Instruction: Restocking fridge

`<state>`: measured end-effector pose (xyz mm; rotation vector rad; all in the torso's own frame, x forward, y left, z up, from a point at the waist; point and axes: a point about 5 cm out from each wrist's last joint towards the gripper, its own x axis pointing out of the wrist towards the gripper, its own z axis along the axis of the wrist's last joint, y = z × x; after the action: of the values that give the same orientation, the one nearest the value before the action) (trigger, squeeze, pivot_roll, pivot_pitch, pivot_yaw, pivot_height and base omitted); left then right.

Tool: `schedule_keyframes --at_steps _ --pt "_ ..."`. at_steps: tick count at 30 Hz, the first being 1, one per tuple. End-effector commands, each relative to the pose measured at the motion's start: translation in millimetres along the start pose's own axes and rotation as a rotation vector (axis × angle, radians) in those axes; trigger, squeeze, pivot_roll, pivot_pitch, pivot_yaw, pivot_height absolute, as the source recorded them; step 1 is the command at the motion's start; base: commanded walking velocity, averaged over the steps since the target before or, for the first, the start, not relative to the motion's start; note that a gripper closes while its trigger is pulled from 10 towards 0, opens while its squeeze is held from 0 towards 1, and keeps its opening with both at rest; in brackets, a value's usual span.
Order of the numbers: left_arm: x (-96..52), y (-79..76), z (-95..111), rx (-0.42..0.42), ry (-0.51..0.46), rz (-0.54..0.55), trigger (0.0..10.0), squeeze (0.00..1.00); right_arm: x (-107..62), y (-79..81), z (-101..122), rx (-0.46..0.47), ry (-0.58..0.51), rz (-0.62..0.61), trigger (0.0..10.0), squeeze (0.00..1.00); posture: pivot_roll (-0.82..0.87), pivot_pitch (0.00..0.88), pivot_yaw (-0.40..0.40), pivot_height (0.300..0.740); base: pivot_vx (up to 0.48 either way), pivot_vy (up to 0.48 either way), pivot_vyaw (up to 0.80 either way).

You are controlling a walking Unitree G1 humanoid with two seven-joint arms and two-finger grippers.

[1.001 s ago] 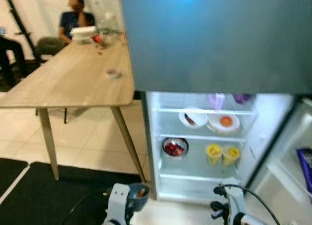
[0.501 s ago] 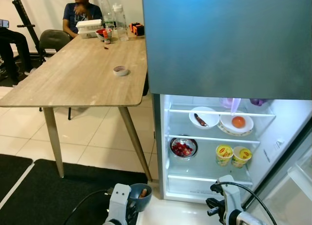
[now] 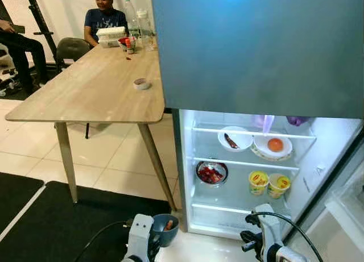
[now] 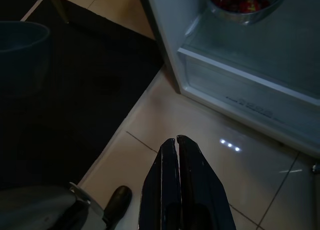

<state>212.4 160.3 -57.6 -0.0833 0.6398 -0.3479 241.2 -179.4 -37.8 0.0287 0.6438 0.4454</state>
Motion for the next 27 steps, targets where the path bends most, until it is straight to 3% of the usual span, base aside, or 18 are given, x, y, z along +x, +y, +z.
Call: schedule_keyframes --at_steps 1,9,19,27 --pt "-0.4 0.2 0 -0.019 -0.011 0.009 10.0 0.0 0.1 1.7 -1 -0.01 0.006 0.013 10.0 0.0 -0.07 0.0 0.036 0.74 0.0 0.0 0.0" --pt "-0.4 1.3 0 0.002 -0.004 0.009 10.0 0.0 -0.1 2.5 -3 -0.008 0.007 0.015 10.0 0.0 -0.07 0.0 0.036 0.74 0.0 0.0 0.0" --pt "-1.6 0.9 -3 -0.016 0.006 0.003 10.0 0.0 -0.4 6.0 -9 -0.002 0.025 0.019 10.0 0.0 -0.07 0.0 0.038 0.74 0.0 -0.388 0.0" --pt "-2.6 2.5 -5 -0.018 0.018 0.017 10.0 0.0 -1.8 6.3 -12 -0.009 0.039 0.024 10.0 0.0 -0.07 0.0 0.039 0.74 0.0 0.0 0.0"
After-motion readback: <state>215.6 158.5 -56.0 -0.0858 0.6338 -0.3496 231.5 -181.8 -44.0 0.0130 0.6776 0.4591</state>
